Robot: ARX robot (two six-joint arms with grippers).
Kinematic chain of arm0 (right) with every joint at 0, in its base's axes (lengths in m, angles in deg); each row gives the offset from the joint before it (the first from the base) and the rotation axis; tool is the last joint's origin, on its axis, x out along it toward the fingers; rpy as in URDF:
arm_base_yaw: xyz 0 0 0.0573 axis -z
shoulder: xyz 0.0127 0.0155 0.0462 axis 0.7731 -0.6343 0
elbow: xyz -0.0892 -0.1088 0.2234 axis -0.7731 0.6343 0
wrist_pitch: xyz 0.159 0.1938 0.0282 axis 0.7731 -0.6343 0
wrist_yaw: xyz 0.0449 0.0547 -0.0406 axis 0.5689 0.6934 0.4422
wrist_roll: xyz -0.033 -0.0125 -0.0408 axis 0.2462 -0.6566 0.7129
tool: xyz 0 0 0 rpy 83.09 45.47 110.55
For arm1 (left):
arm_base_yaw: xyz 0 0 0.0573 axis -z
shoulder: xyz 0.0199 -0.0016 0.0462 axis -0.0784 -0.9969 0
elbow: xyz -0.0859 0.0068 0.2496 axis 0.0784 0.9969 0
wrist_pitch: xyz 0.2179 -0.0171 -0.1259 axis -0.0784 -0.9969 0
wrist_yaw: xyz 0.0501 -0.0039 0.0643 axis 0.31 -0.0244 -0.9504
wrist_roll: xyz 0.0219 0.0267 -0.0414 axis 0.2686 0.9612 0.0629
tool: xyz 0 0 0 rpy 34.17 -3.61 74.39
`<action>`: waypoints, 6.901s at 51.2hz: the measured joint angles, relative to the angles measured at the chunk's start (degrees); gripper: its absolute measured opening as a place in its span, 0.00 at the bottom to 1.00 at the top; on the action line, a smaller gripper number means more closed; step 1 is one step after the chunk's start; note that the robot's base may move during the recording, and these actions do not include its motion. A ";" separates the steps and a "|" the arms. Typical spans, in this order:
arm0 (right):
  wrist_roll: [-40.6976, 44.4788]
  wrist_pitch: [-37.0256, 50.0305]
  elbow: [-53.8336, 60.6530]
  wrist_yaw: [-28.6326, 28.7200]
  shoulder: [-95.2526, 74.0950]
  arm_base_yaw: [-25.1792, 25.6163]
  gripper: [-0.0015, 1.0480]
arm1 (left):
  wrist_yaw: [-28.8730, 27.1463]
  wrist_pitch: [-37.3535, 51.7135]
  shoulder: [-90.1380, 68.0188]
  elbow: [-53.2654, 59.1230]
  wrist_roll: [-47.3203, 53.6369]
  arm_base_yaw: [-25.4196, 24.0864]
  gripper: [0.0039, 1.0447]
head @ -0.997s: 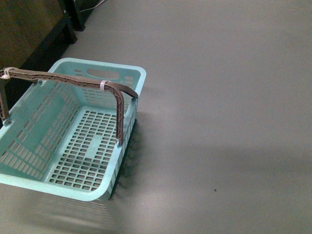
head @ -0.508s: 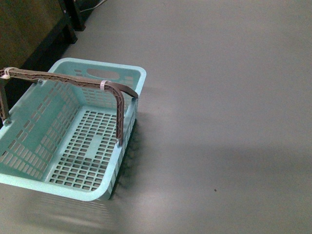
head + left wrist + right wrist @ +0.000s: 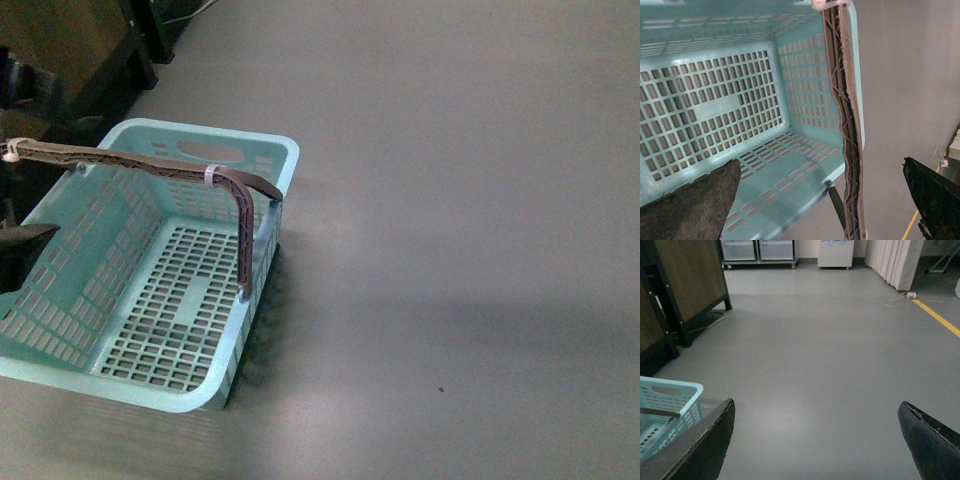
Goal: Pick lemon and mango into basket
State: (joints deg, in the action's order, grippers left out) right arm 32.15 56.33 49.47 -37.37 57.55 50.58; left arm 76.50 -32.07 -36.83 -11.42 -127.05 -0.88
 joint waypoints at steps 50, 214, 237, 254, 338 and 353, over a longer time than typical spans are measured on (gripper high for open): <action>0.00 0.00 0.00 0.00 0.00 0.00 0.92 | -2.84 -7.37 -20.81 -24.68 -5.38 3.48 0.12; 0.00 0.00 0.00 0.00 0.00 0.00 0.92 | -8.70 -38.42 58.64 -2.54 -19.02 9.81 0.05; 0.02 0.00 0.00 0.02 0.00 0.00 0.92 | -8.70 -38.42 58.64 -2.54 -19.02 9.84 0.05; 0.00 0.00 0.00 0.00 0.00 -0.02 0.92 | -8.70 -38.42 58.64 -2.54 -19.02 9.84 0.05; 0.00 0.02 0.00 0.02 0.04 0.00 0.92 | -8.70 -38.49 58.66 -2.64 -19.02 10.14 0.05; 0.00 0.02 0.00 0.00 0.04 0.00 0.92 | -8.70 -38.51 58.64 -2.64 -18.99 10.12 0.05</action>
State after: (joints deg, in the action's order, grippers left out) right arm 32.15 56.35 49.47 -37.37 57.59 50.58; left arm 67.80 -70.58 21.82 -14.07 -146.04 9.24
